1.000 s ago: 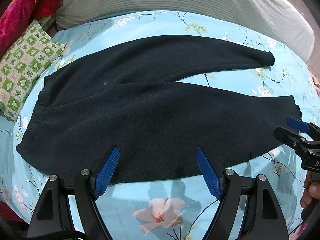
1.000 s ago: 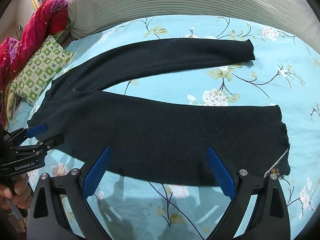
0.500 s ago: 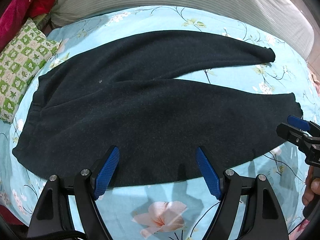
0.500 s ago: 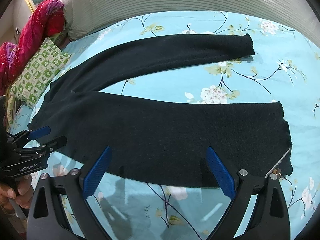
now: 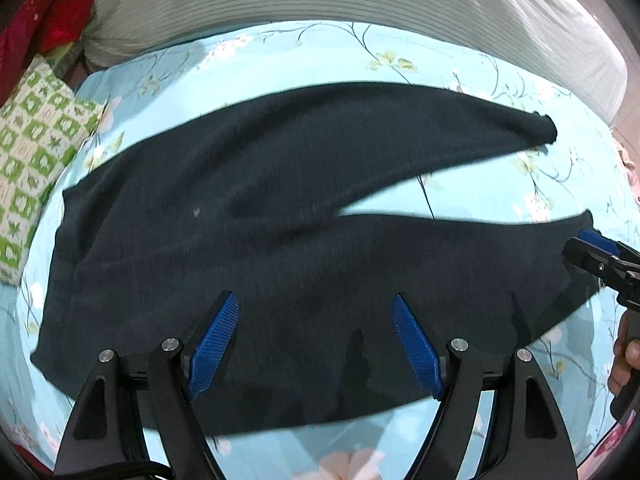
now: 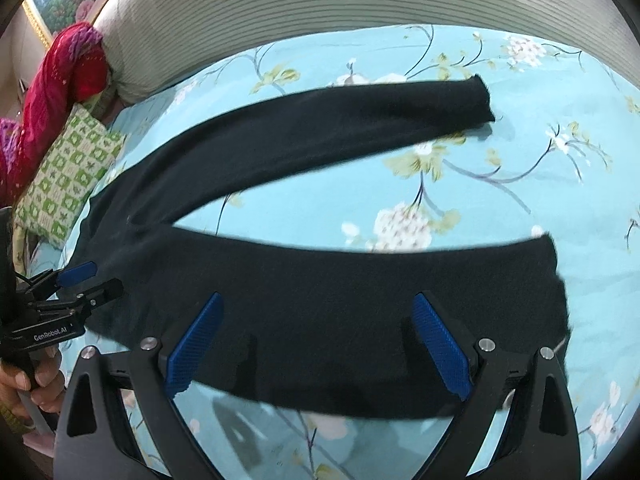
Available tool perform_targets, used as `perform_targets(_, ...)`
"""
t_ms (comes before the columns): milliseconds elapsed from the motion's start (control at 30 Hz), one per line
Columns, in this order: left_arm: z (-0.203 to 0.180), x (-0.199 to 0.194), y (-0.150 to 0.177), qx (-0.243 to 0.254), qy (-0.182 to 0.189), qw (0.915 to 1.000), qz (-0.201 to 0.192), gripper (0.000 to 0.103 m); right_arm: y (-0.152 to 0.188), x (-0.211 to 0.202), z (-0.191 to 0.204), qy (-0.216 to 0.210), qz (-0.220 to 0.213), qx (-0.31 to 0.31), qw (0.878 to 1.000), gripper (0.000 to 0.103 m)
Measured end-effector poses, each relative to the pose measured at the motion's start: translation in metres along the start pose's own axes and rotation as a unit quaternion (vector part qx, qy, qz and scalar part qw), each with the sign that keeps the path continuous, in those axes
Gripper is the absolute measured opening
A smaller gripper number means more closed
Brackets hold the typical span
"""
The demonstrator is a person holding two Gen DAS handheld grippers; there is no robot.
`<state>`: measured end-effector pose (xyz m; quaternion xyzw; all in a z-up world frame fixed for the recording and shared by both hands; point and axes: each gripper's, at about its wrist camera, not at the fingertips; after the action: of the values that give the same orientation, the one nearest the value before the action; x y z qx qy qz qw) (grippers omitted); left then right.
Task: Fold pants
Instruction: 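Grasp the leg cuffs with the right tool and lift them toward the waistband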
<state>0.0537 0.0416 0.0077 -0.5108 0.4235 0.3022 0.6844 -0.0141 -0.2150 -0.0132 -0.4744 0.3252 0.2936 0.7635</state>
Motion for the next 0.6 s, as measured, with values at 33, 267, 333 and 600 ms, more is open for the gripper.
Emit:
perform_targets(33, 0.002, 0.001, -0.005, 0.002, 0.000, 1.0000, -0.001, 0.079, -0.006, 0.000, -0.002, 0.002, -0.005, -0.001, 1.000, 0.095)
perform_targets(267, 0.017, 0.011, -0.045, 0.026, -0.001, 0.9996, -0.007, 0.080, -0.049, 0.000, -0.019, 0.009, -0.031, 0.020, 0.999, 0.095)
perform_targets(333, 0.021, 0.015, -0.059, 0.032, 0.001, 0.9994, -0.008, 0.080, -0.066, 0.002, -0.026, 0.011, -0.034, 0.032, 0.999, 0.095)
perform_targets(600, 0.044, 0.040, -0.113, 0.051, 0.022, 0.9985, -0.004, 0.081, -0.132, 0.018, -0.061, 0.028, -0.039, 0.072, 0.996, 0.095)
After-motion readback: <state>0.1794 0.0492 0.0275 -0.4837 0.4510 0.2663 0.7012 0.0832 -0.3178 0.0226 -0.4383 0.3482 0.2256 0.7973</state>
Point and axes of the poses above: each gripper's, at about its wrist camera, not at the fingertips, and x roughly the way its jaws point, z to its left, y to its underside, and after that the axes turned 13 degrees about x, right-handed
